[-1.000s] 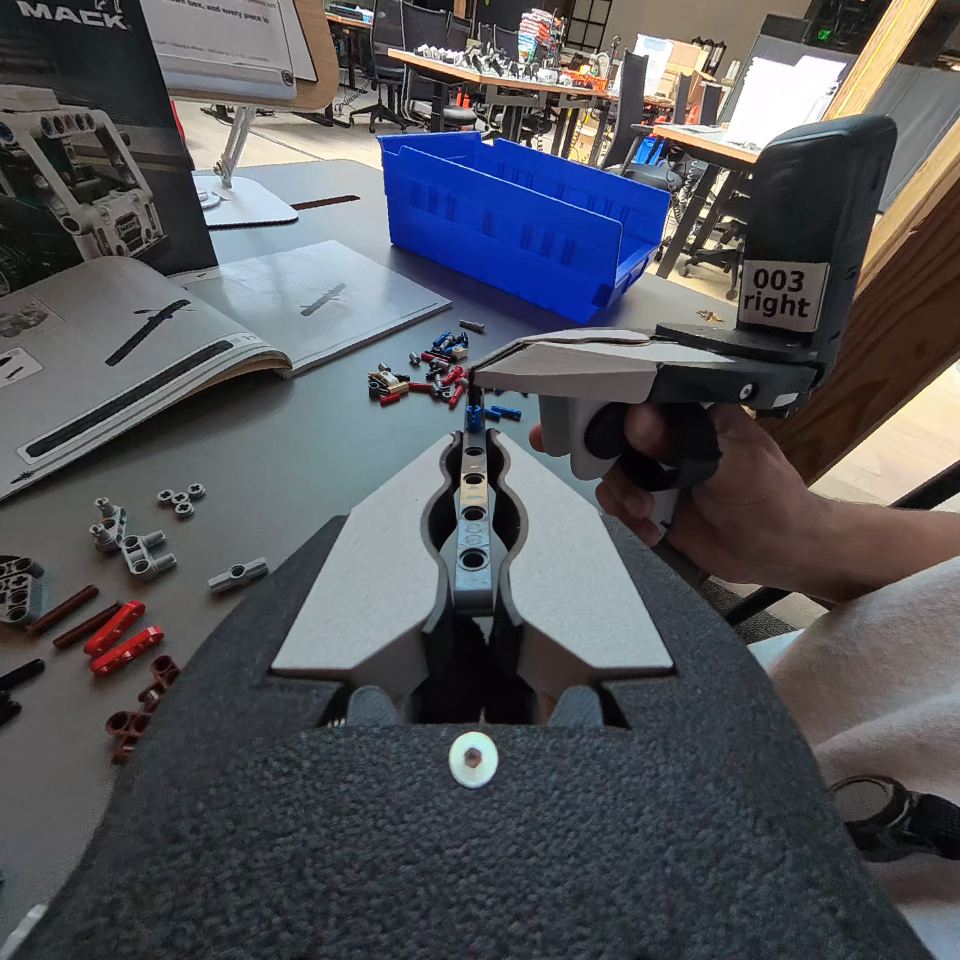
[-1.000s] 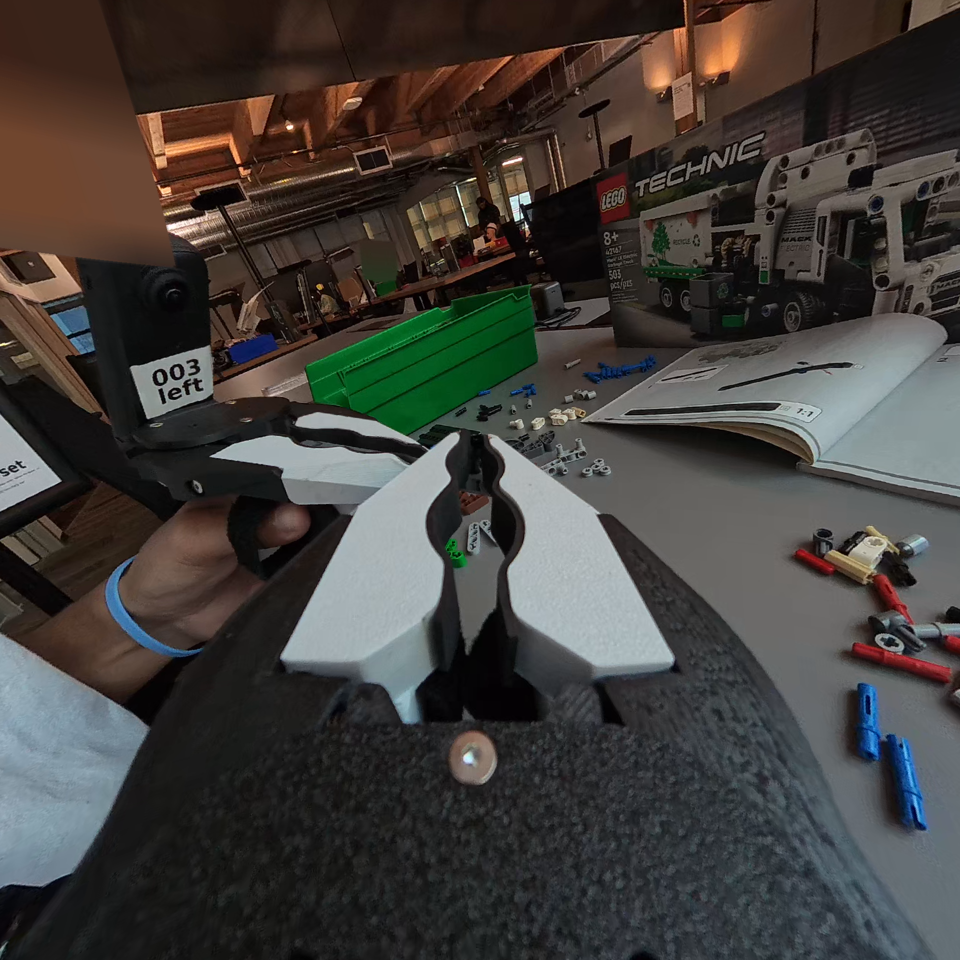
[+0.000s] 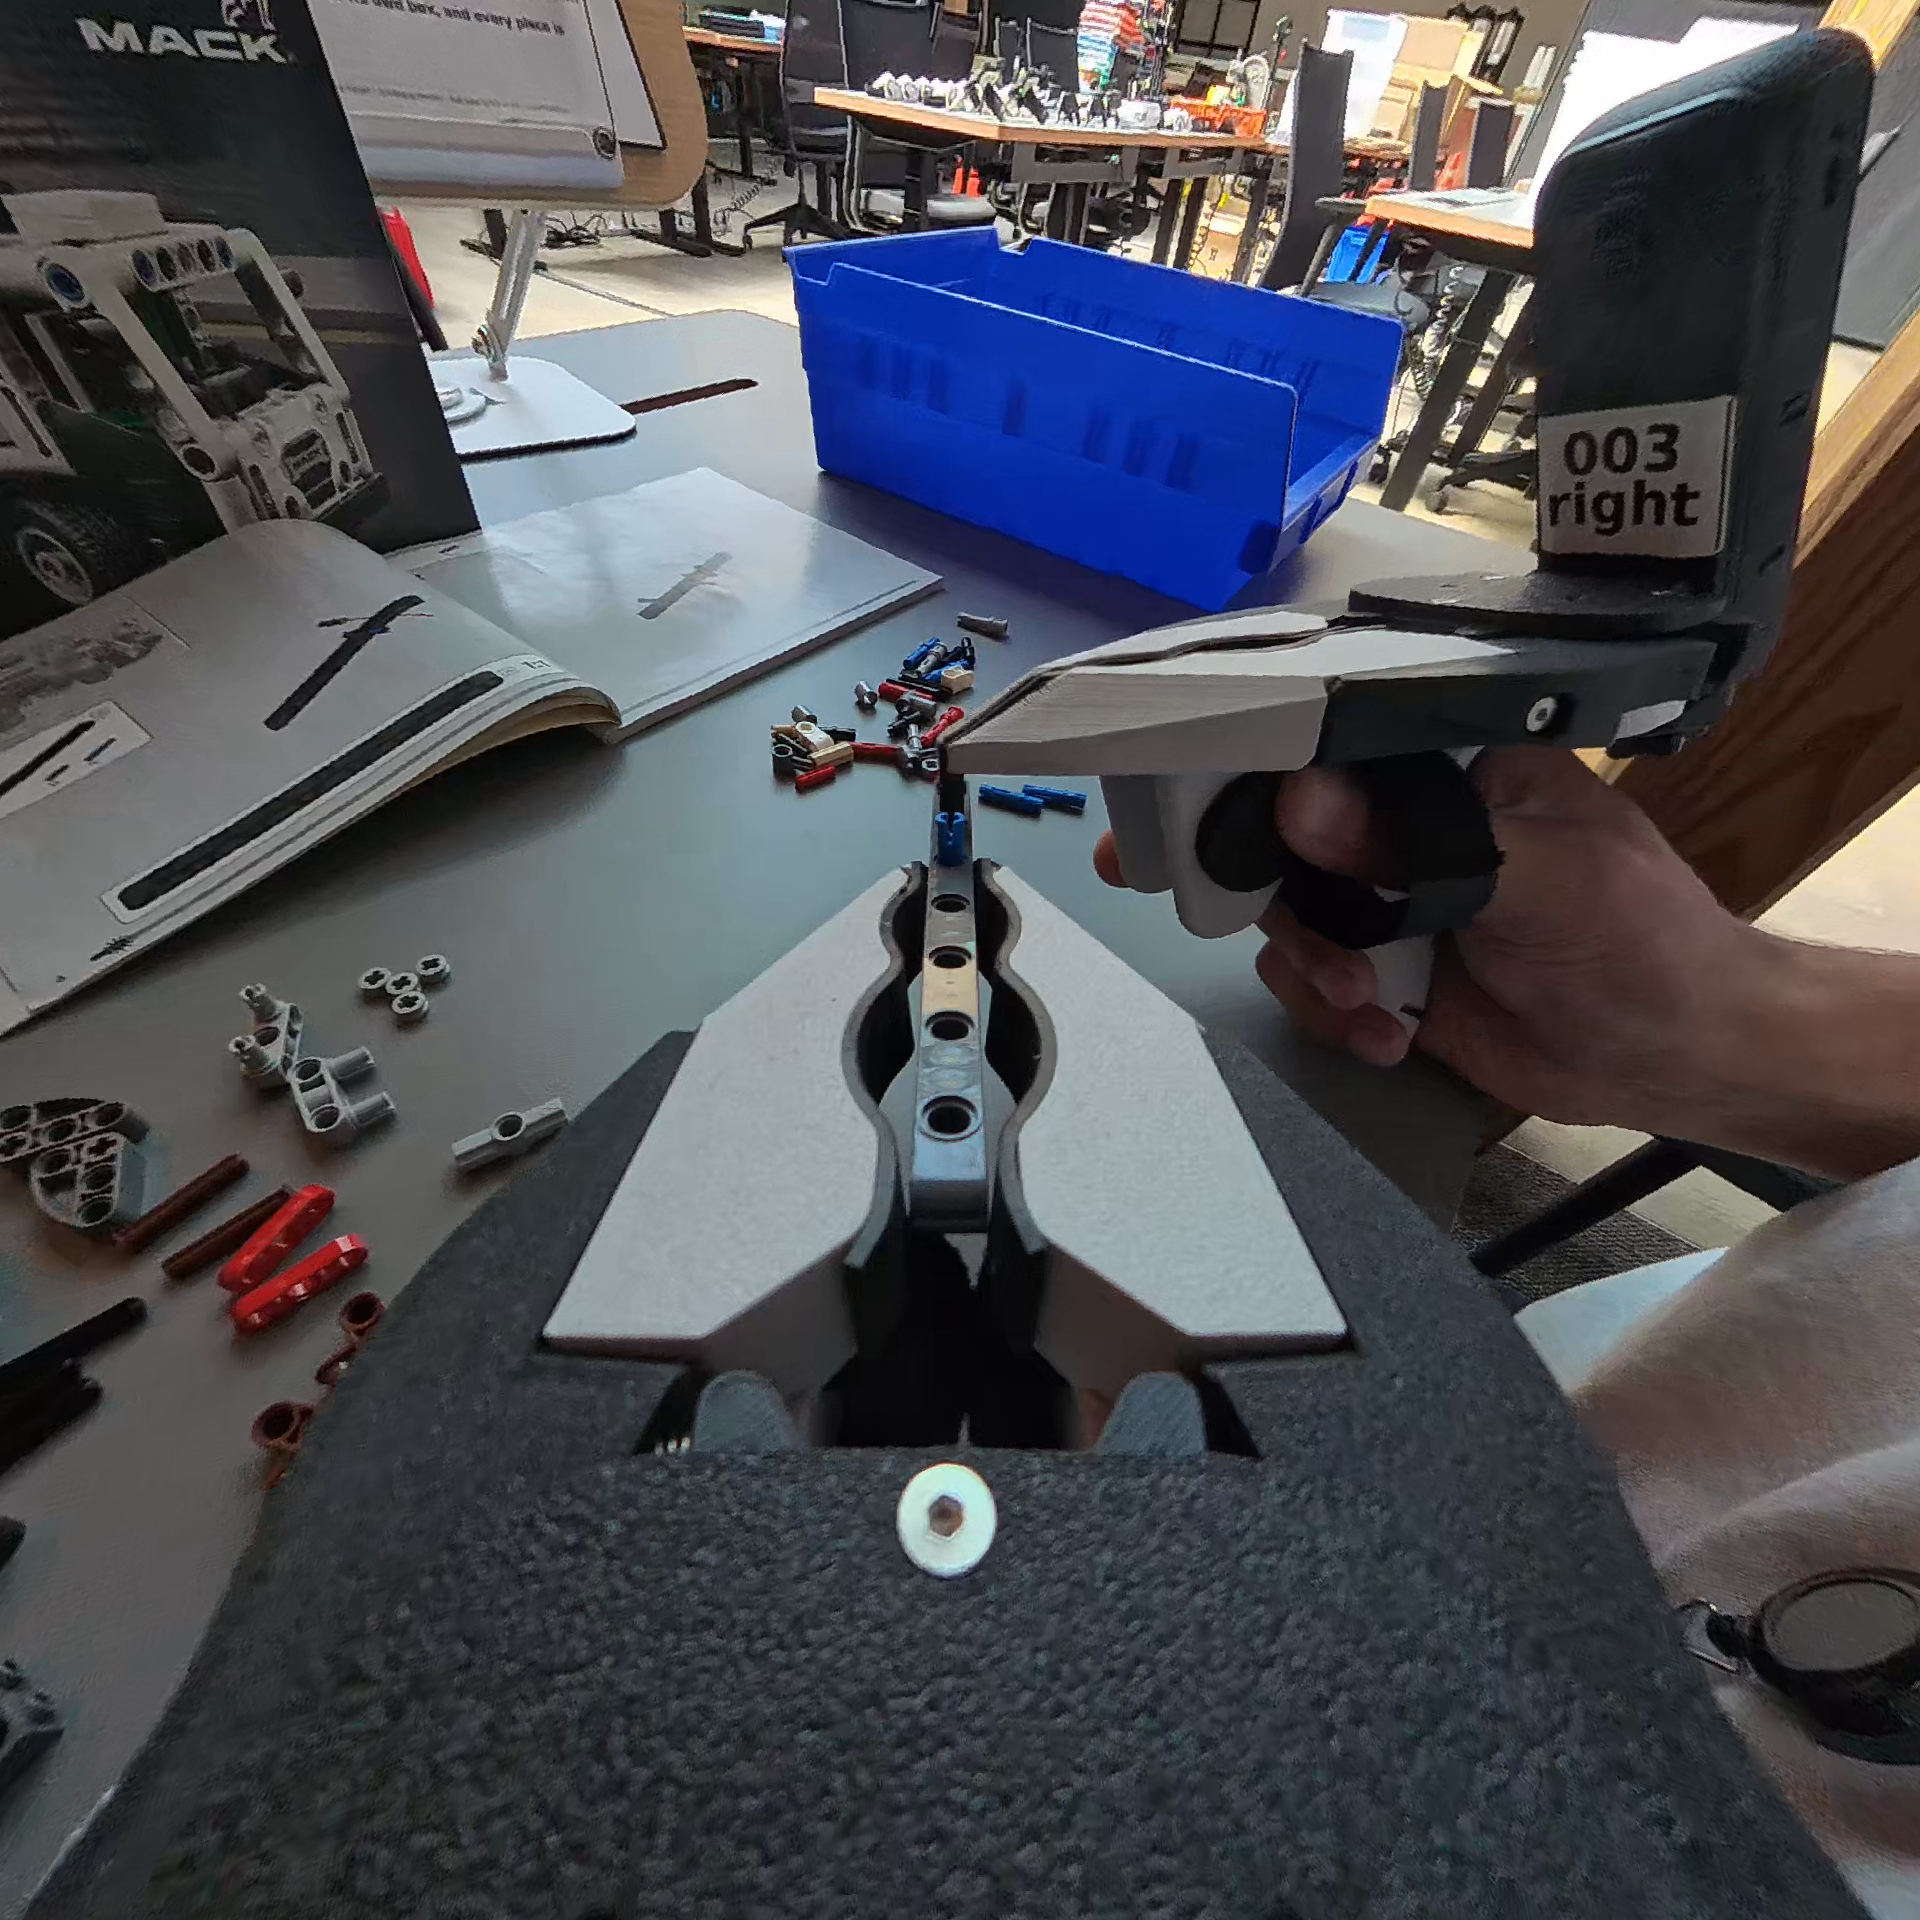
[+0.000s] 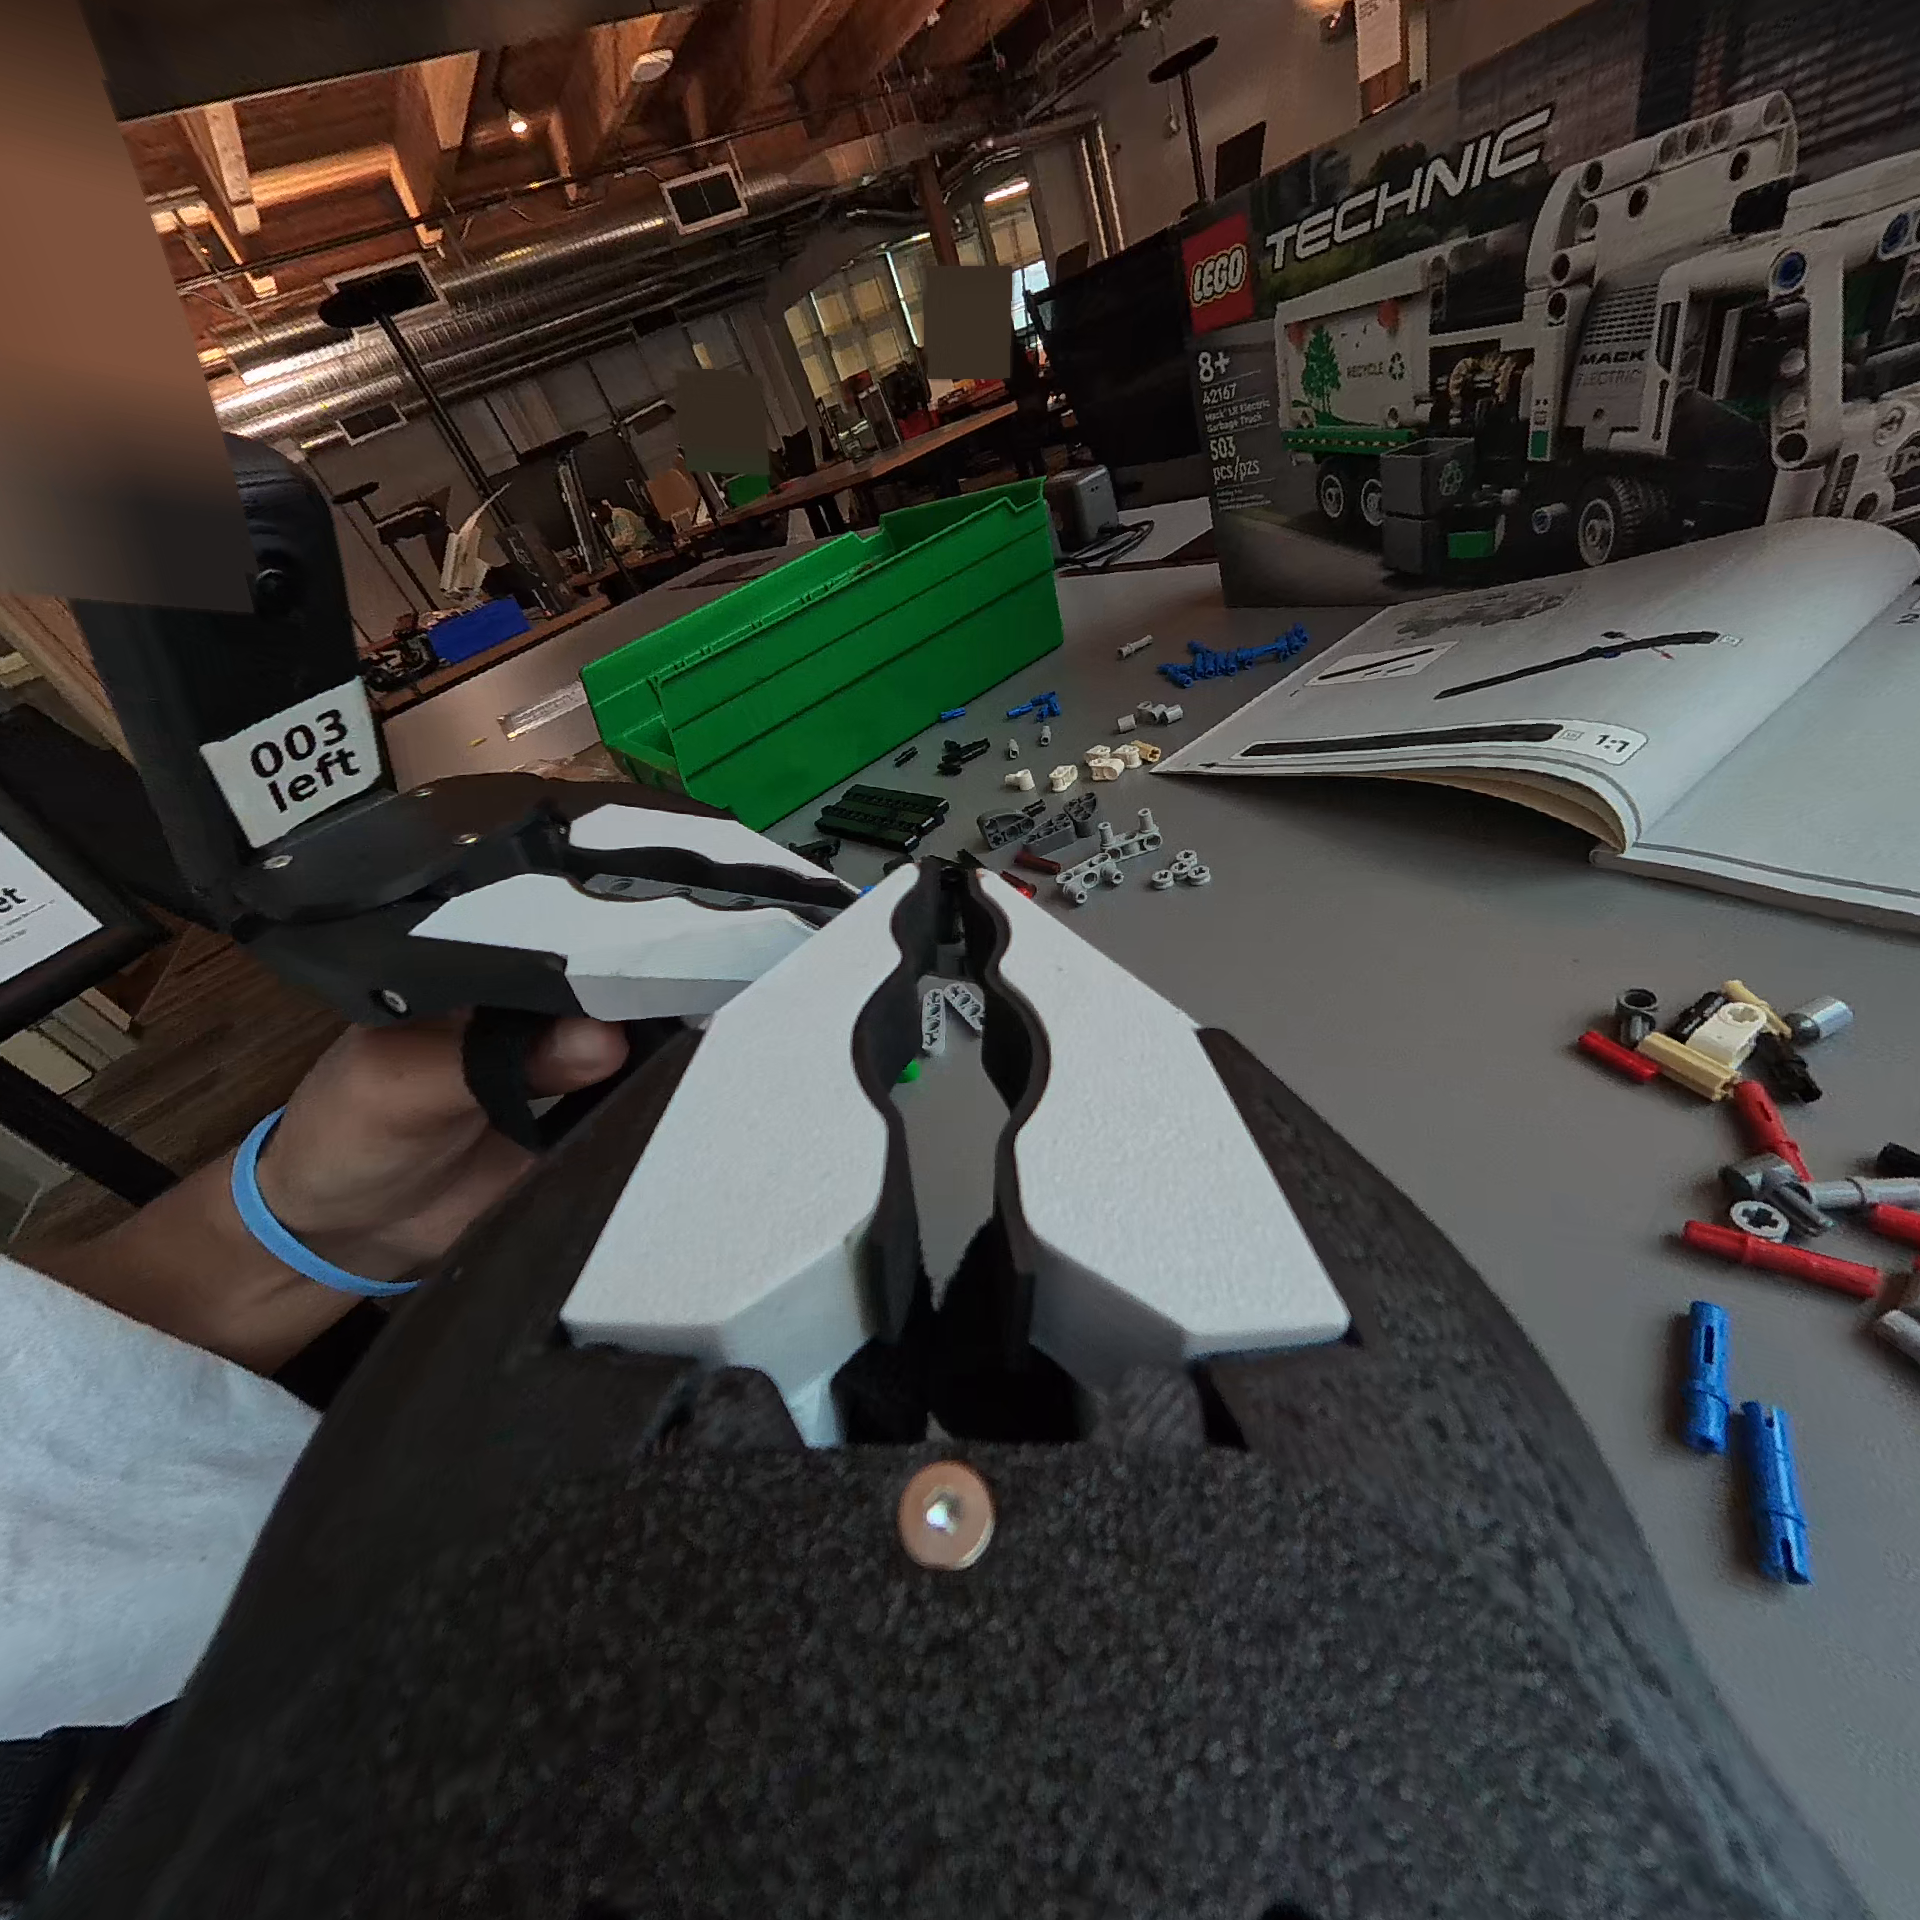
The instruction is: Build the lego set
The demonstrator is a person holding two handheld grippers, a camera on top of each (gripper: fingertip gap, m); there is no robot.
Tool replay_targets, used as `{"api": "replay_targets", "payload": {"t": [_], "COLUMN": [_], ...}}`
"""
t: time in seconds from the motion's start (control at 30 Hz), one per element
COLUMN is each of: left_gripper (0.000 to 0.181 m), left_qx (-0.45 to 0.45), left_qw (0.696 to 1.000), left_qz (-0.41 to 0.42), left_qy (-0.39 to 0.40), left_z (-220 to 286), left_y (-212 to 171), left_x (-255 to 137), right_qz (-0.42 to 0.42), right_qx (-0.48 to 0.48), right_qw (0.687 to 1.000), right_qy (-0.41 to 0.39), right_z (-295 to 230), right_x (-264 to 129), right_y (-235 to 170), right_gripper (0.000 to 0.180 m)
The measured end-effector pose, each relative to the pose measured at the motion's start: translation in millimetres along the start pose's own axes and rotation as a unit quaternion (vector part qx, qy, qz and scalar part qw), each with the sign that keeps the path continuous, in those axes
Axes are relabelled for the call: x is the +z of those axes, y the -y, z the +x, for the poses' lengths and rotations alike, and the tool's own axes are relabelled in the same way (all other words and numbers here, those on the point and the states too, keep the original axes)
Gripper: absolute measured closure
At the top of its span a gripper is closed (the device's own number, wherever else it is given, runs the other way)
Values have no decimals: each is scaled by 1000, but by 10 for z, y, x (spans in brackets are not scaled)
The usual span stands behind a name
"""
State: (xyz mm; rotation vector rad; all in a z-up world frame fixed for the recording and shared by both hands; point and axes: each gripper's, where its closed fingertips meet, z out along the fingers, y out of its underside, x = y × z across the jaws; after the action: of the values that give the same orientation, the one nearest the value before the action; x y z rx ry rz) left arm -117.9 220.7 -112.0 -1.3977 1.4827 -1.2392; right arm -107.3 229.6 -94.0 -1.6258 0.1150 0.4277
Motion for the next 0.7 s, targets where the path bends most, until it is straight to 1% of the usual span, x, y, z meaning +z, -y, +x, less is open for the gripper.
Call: {"api": "replay_targets", "payload": {"t": [0.13, 0.3, 0.37, 0.53, 0.7], "left_gripper": [174, 174, 173, 173, 173], "left_qx": [29, 43, 45, 85, 102], "left_qw": [999, 997, 998, 995, 993], "left_qz": [-4, -10, -12, -27, -35], "left_qy": [28, 57, 50, 51, 49], "left_z": [-10, -44, -33, -18, 13], "left_y": [-34, -68, -71, -119, -145], "left_x": [21, 47, 53, 67, 92], "right_qz": [-15, -36, -37, -47, -65], "right_qx": [10, 8, 18, 36, 42], "right_qw": [1000, 999, 999, 998, 997], "right_qy": [-5, -20, -16, -8, -14], "right_z": [31, 65, 70, 81, 109], "right_x": [-1, -15, -29, -17, -18], "right_y": [-41, -102, -106, -139, -191], "right_gripper": [177, 177, 177, 177, 177]}}
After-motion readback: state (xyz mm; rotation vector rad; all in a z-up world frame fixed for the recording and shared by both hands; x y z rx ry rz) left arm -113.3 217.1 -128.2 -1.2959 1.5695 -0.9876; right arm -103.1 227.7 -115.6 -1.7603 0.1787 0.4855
